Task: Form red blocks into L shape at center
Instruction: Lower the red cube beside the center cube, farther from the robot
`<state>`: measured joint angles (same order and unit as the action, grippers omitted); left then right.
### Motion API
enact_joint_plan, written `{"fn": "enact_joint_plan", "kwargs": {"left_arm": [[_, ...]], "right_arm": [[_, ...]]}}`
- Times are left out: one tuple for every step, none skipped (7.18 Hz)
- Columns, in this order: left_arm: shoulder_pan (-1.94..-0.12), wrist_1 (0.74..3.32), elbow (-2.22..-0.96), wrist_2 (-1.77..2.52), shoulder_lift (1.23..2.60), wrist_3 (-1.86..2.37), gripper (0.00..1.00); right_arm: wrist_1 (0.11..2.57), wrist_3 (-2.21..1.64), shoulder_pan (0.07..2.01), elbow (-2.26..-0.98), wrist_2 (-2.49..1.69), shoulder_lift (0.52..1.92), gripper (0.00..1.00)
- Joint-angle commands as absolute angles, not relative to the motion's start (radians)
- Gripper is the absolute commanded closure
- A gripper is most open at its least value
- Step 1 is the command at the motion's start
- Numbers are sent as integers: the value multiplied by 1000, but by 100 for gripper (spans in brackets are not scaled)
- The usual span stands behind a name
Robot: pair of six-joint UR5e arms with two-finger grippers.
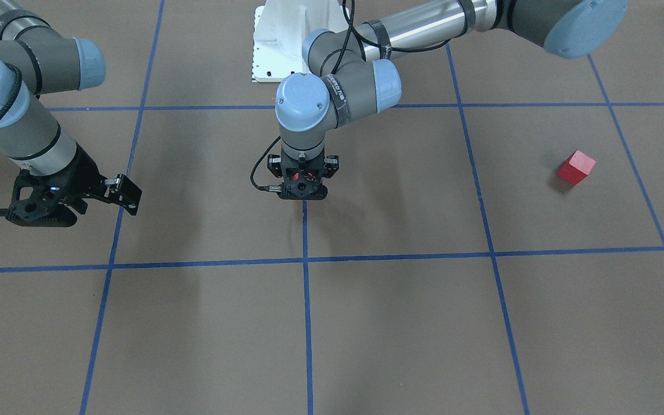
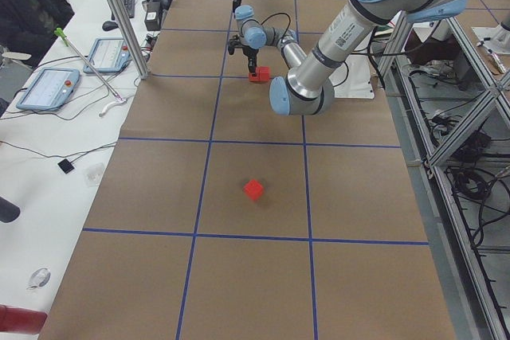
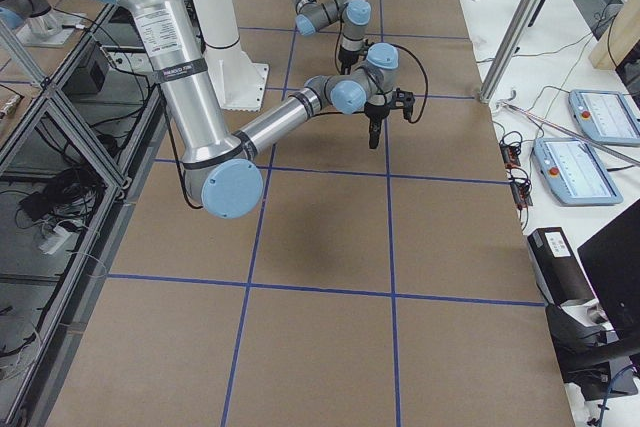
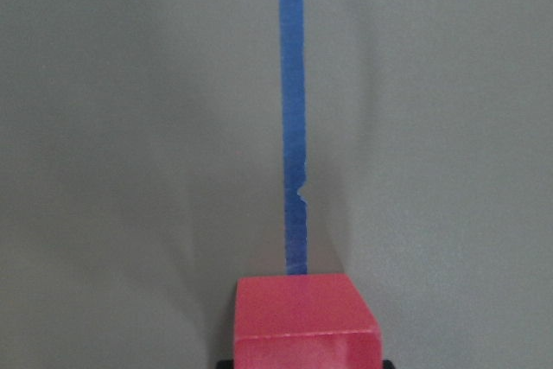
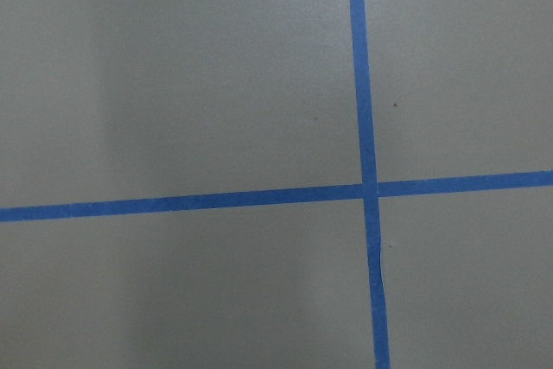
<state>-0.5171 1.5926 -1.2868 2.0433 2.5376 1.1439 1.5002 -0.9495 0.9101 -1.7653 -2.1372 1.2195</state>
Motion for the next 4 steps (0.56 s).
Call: {"fn": "enact_joint_plan", "kwargs": {"left_arm": [[-509, 1594, -1284, 2043, 2537, 1146, 19], [-508, 1594, -1284, 2043, 2539, 1147, 1], [-509, 1595, -1287, 2043, 2539, 1147, 0], [-512, 1604, -1295, 2043, 2540, 1146, 0]], "right_arm": [[1500, -950, 911, -1766, -2138, 1220, 1], [1500, -950, 911, -1767, -2140, 1220, 1], [1500, -950, 913, -1769, -2140, 1218, 1], [1500, -950, 913, -1769, -2140, 1218, 1]]}}
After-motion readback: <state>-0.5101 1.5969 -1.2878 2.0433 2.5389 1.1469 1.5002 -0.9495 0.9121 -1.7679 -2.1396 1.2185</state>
